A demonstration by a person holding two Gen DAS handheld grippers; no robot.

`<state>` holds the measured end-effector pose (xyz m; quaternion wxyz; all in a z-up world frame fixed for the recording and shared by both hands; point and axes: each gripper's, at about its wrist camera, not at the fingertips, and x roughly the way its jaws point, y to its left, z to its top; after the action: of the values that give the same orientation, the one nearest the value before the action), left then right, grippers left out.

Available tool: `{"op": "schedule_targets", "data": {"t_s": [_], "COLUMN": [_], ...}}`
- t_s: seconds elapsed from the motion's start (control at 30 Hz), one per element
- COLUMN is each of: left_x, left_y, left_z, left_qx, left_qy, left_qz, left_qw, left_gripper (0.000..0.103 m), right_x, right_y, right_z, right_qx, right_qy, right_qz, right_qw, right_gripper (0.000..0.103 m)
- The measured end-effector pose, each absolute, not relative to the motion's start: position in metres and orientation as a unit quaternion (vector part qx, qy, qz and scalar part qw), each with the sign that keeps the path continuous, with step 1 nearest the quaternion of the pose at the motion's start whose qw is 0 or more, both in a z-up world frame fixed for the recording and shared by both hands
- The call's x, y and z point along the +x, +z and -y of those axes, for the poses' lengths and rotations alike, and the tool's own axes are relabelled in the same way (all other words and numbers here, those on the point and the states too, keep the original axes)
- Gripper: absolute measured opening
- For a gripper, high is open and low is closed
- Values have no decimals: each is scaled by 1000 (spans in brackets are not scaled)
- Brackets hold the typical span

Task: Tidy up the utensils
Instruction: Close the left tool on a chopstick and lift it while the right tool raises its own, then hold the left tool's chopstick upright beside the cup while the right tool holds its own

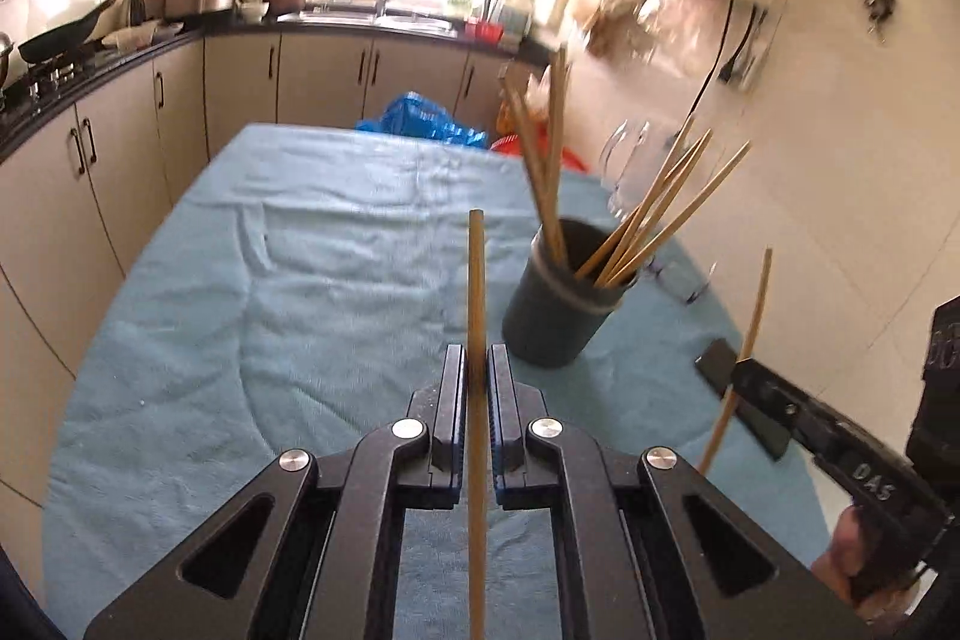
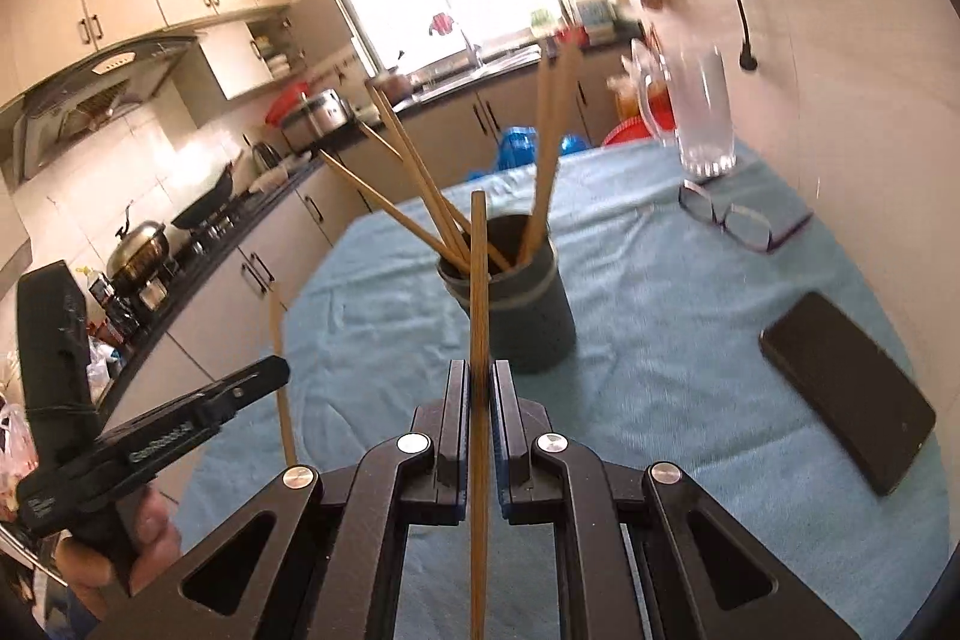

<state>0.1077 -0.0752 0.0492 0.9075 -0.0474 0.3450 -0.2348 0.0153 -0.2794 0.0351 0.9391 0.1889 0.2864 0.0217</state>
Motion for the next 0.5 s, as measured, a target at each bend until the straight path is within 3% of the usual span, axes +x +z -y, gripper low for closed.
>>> {"op": "schedule_targets", "data": {"t_s": [0.5], "left_x": [88], "left_y": [72], "left_z": [74], "left_qx": [-41], "left_qy": [-246], "left_qz": [-313], "left_qw": [916], "left_gripper": [6], "right_x": [12], "right_y": [44], "right_z": [275], "right_qx": [182], "right_qy": [26], "right_qz": [-277], "right_qw": [943], "right_gripper": [7]}}
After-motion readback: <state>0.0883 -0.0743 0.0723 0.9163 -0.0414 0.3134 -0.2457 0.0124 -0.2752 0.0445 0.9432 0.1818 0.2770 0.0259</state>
